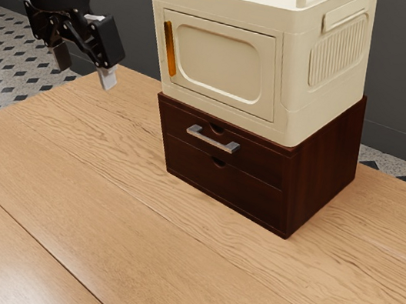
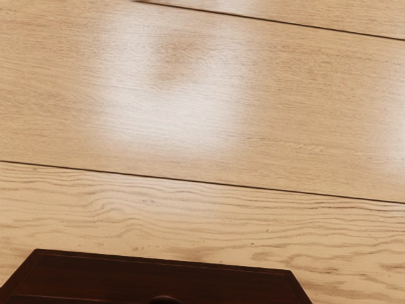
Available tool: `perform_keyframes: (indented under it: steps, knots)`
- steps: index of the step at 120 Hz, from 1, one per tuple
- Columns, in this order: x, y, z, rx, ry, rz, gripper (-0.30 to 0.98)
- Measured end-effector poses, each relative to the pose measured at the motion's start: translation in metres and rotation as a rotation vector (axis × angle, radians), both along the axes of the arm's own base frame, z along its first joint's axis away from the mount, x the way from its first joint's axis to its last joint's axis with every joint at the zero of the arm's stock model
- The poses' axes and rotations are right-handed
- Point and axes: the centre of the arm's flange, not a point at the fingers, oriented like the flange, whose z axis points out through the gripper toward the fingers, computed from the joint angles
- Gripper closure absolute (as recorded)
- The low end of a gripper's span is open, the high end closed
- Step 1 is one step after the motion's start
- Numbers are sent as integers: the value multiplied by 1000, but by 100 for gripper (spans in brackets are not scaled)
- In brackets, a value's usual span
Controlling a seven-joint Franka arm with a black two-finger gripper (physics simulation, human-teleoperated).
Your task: Pull the drawer handle with one arm to open the drawer
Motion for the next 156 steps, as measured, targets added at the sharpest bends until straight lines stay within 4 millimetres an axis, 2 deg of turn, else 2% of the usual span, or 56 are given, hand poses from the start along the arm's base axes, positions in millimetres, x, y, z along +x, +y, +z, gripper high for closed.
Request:
perform_keyframes:
  steps: [18, 25, 29, 32, 34, 36, 40, 46, 50, 55, 61, 67, 79, 102, 114, 124, 144, 156]
  knots:
    - [0, 1, 0, -3, 1, 1, 0]
    - [0, 5, 0, -11, 1, 8, 0]
    - [-1, 14, 0, -27, 0, 24, 0]
    - [-4, 22, 4, -37, -11, 37, 0]
    - [-10, 21, 15, -40, -36, 37, 0]
    - [-15, 15, 25, -42, -60, 24, 0]
    - [-25, -11, 42, -44, -98, -30, 0]
    - [-29, -47, 49, -45, -114, -117, 0]
    - [-21, -58, 41, -37, -100, -156, 0]
    - [-3, -64, 18, -16, -50, -183, 0]
    - [22, -63, -11, 3, 9, -198, 0]
    - [36, -59, -24, 24, 24, -220, 0]
    - [55, -52, -36, 62, 20, -293, 0]
    - [68, -39, -37, 121, -17, -469, 0]
    - [72, -35, -66, 154, -25, -588, 0]
    - [92, -47, -81, 175, -73, -701, 0]
    - [119, -77, -88, 218, -194, -939, 0]
    - [140, -89, -105, 282, -215, -1051, 0]
